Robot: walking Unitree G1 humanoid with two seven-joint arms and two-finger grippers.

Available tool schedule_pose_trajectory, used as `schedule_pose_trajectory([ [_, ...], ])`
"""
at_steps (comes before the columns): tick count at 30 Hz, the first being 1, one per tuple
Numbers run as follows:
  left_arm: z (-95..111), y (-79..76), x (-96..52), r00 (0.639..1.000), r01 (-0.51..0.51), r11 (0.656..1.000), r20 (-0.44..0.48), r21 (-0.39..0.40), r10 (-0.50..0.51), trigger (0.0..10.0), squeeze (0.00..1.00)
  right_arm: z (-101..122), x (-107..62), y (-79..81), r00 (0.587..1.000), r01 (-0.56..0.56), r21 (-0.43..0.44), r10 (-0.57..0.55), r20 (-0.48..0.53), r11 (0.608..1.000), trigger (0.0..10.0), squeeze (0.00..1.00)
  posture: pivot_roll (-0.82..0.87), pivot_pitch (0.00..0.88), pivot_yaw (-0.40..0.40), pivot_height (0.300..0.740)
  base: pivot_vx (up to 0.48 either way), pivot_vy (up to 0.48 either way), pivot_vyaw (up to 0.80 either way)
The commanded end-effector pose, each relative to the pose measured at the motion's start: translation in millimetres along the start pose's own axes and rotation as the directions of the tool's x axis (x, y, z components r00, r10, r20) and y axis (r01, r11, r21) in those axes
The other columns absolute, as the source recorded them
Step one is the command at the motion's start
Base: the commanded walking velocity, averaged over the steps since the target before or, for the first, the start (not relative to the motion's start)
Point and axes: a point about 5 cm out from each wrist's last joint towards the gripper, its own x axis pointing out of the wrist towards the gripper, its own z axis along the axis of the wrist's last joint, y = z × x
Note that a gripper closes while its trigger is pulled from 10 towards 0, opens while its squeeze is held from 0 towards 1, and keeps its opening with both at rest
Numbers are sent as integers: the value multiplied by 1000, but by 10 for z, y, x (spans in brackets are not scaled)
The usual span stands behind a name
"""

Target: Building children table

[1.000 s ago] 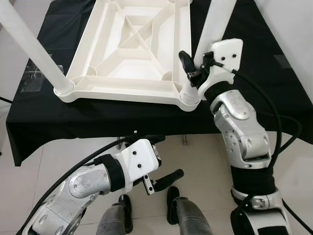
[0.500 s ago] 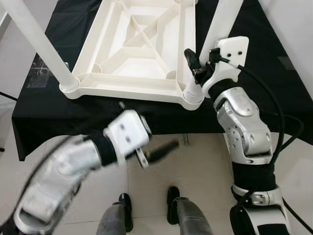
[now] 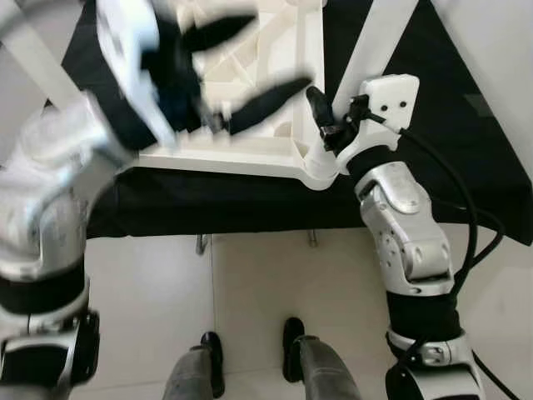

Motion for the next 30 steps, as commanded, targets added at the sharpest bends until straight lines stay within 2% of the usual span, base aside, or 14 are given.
schedule_pose_trajectory([
  [1, -43, 87, 84, 999, 45, 997, -3, -57, -45, 10000, 0, -503, -71, 183, 971, -66, 72, 81, -224, 995, 10000, 0, 58, 334, 2, 740, 0, 0, 0],
  [2, -43, 87, 84, 999, 45, 997, -3, -57, -45, 10000, 0, -503, -71, 183, 971, -66, 72, 81, -224, 995, 10000, 0, 58, 334, 2, 740, 0, 0, 0],
  [5, 20, 284, 327, 993, 120, 975, 36, -189, -115, 10000, 0, -474, -45, 228, 973, -81, 79, 96, -208, 994, 10000, 0, 56, 323, 6, 740, 0, 0, 0],
  [9, 75, 331, 538, 972, 235, 937, 63, -260, -226, 10000, 0, -423, -12, 287, 975, -102, 90, 117, -188, 991, 10000, 0, 55, 326, 14, 740, 0, 0, 0],
  [10, 75, 331, 538, 972, 235, 937, 63, -260, -226, 10000, 0, -423, -12, 287, 975, -102, 90, 117, -188, 991, 10000, 0, 55, 326, 14, 740, 0, 0, 0],
  [13, 97, 276, 686, 929, 368, 880, 82, -299, -361, 10000, 0, -415, 0, 351, 975, -118, 100, 134, -178, 988, 10000, 0, 53, 329, 22, 740, 0, 0, 0],
  [16, 108, 262, 711, 913, 404, 867, 81, -290, -399, 10000, 0, -413, 1, 369, 975, -121, 102, 138, -176, 987, 10000, 0, 55, 331, 24, 740, 0, 0, 0],
  [18, 118, 252, 763, 892, 447, 858, 54, -253, -449, 10000, 0, -407, 6, 399, 974, -129, 108, 147, -173, 986, 10000, 0, 56, 334, 25, 740, 0, 0, 0],
  [19, 136, 263, 817, 888, 454, 866, 26, -211, -459, 10000, 0, -398, 17, 428, 972, -145, 108, 162, -171, 983, 10000, 0, 56, 336, 25, 740, 0, 0, 0],
  [20, 136, 263, 817, 888, 454, 866, 26, -211, -459, 10000, 0, -398, 17, 428, 972, -145, 108, 162, -171, 983, 10000, 0, 56, 336, 25, 740, 0, 0, 0],
  [24, 133, 365, 948, 922, 377, 919, -47, -116, -385, 10000, 0, -362, 46, 493, 961, -213, 44, 218, -168, 976, 10000, 0, 55, 336, 22, 740, 0, 0, 0],
  [30, 117, 447, 1023, 951, 292, 953, -80, -77, -298, 10000, 0, -331, 76, 546, 951, -257, 29, 258, -168, 966, 10000, 0, 54, 335, 12, 740, 0, 0, 0],
])
